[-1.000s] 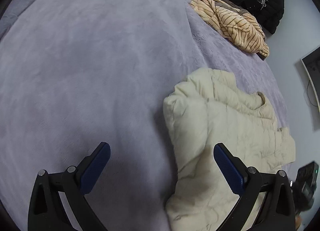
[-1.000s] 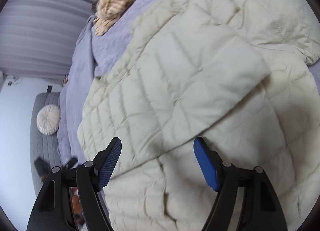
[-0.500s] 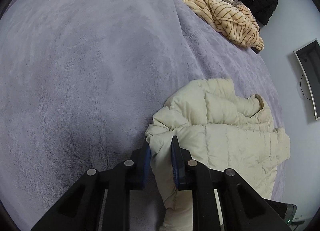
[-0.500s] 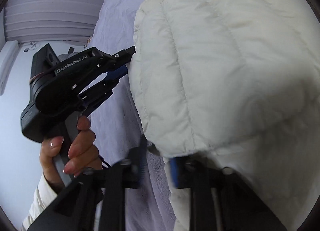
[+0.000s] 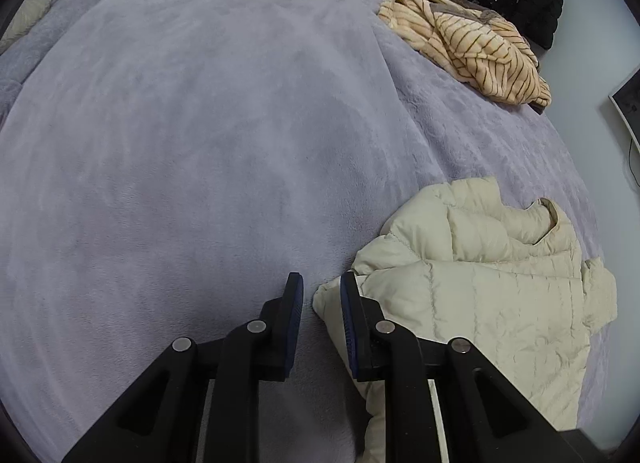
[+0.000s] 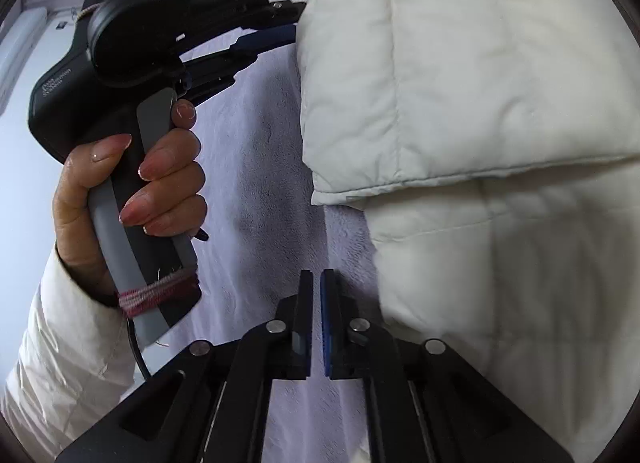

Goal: Fold large clothes

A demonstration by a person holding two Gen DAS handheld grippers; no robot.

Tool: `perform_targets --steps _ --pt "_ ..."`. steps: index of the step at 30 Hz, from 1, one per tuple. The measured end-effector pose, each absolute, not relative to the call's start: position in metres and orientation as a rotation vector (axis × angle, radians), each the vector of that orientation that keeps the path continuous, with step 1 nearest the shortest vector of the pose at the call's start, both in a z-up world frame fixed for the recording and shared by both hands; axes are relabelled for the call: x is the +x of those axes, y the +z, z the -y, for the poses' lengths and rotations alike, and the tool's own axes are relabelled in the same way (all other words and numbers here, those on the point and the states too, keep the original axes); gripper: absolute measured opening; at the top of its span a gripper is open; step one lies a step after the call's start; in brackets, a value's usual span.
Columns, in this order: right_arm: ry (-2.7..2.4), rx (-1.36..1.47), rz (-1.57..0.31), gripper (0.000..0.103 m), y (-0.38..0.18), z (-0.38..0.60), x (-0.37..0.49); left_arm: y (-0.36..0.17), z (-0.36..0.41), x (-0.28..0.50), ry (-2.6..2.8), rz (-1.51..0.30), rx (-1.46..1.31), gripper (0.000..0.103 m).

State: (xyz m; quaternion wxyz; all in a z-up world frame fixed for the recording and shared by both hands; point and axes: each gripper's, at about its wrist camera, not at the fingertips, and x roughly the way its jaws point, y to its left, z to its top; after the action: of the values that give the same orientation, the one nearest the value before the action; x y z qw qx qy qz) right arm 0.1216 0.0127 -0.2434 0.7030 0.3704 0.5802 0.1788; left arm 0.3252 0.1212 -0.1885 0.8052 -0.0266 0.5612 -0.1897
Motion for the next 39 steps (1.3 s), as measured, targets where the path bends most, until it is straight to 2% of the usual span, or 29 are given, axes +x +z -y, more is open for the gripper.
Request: perform_targets --steps 1,2,3,6,8,9,10,16,19,23,28,33,39 --pt "0.395 0.814 -1.288 0.051 -0.236 -0.004 0.117 -0.181 -0.124 0.321 -0.402 -1.183 -0.047 0.021" --pt "0.387 0.812 -1.284 0.070 -0.229 0.006 0.112 -0.174 -0.126 0.317 -0.405 -1.167 -0.043 0.021" --pt "0.371 0.809 -1.267 0.083 -0.220 0.018 0.108 -0.166 -0.127 0.312 -0.416 -1.151 -0.039 0.021" --pt "0.285 0.692 -1.199 0.080 -0.190 0.055 0.097 -0.150 -0.116 0.291 -0.472 -1.121 -0.014 0.021" --pt "0.180 0.606 -1.154 0.061 -0.173 0.080 0.098 -0.149 -0.103 0.276 -0.512 -1.124 -0.004 0.021" --pt "0.124 0.574 -1.135 0.041 -0.168 0.095 0.098 -0.153 -0.094 0.269 -0.524 -1.133 0.004 0.021" --pt "0.070 0.550 -1.126 0.031 -0.167 0.111 0.100 -0.161 -0.086 0.263 -0.529 -1.146 0.023 0.021" --pt "-0.187 0.423 -1.124 0.029 -0.187 0.201 0.112 -0.214 -0.074 0.240 -0.466 -1.219 0.061 0.021" --pt "-0.225 0.404 -1.150 0.024 -0.211 0.228 0.111 -0.221 -0.072 0.232 -0.452 -1.205 0.073 0.021" --pt "-0.197 0.295 -1.119 0.024 -0.217 0.229 0.127 -0.226 -0.072 0.226 -0.434 -1.195 0.087 0.021" --pt "-0.226 0.337 -1.104 0.024 -0.214 0.244 0.125 -0.231 -0.085 0.225 -0.401 -1.206 0.060 0.021" --pt "-0.254 0.421 -1.109 0.023 -0.222 0.265 0.122 -0.232 -0.099 0.228 -0.350 -1.227 0.049 0.021" --pt "-0.244 0.413 -1.102 0.025 -0.214 0.262 0.124 -0.184 -0.100 0.246 -0.358 -1.116 -0.034 0.021"
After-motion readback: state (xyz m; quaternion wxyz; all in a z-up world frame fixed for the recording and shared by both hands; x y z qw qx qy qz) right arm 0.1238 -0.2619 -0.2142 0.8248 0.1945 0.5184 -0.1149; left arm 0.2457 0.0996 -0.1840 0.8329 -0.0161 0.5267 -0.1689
